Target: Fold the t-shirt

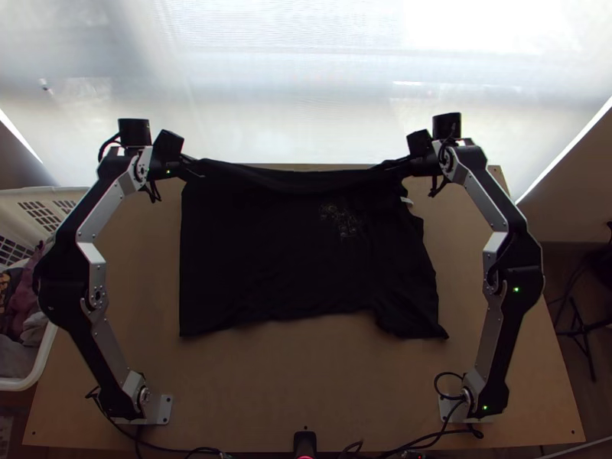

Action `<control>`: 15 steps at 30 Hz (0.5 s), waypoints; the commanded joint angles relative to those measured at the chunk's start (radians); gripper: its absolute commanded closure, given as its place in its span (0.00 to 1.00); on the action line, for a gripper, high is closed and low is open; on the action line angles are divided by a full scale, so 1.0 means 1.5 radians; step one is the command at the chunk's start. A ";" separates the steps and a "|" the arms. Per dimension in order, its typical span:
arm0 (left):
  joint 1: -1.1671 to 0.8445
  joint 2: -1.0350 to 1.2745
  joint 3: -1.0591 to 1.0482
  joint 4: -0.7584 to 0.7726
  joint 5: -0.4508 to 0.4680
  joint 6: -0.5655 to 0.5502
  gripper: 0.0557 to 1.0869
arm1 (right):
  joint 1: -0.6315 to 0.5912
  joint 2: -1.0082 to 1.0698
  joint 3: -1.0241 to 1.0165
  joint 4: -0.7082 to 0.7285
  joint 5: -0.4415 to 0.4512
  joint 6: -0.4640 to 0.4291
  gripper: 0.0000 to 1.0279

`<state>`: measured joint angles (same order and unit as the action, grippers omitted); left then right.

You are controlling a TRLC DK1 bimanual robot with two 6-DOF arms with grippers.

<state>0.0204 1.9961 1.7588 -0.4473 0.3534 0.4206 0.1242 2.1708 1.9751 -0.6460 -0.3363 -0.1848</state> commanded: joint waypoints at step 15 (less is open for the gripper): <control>0.015 -0.263 -0.433 0.016 -0.015 0.158 0.96 | -0.036 -0.162 -0.321 -0.056 0.005 -0.040 0.97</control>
<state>0.0360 1.6821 1.2881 -0.4545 0.3355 0.6003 0.0814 1.9816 1.6520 -0.7422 -0.3290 -0.2340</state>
